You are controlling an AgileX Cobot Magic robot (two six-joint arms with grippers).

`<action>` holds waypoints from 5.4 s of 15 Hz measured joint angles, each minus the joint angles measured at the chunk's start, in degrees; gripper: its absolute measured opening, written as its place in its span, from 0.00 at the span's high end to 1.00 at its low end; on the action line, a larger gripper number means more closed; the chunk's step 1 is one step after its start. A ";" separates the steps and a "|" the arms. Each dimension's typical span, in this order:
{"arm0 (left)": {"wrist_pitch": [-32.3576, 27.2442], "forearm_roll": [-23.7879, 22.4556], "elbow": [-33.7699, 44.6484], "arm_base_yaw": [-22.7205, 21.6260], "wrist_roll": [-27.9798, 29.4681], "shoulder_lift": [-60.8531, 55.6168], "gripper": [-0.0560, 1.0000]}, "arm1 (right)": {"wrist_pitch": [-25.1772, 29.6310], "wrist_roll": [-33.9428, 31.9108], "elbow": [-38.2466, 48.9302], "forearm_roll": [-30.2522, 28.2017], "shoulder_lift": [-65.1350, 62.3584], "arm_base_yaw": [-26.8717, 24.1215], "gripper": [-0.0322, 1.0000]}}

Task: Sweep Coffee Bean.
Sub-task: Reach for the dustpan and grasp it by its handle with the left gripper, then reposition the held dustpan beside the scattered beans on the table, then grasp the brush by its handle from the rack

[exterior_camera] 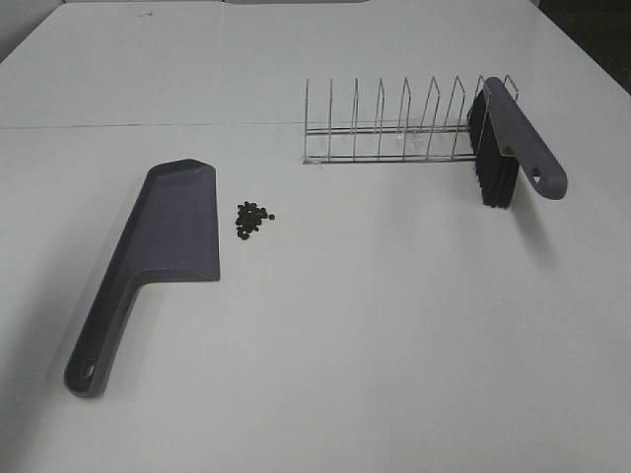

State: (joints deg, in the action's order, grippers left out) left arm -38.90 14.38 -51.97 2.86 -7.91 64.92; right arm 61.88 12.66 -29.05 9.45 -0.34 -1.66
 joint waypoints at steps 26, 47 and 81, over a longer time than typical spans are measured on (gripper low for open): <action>-7.56 -7.16 -12.15 14.73 19.14 47.78 0.37 | 0.00 0.00 0.00 0.00 0.00 0.00 0.32; -4.64 -8.37 -12.55 14.73 24.24 44.98 0.70 | 0.00 0.00 0.00 0.00 0.00 0.00 0.32; -5.96 -10.14 -12.55 14.73 22.00 44.35 0.70 | 0.80 -6.53 -96.43 -2.46 131.38 -0.06 0.36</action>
State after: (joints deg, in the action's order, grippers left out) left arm -44.86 4.24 -64.52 17.59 14.09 109.26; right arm 62.68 6.13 -125.48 6.99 131.04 -1.72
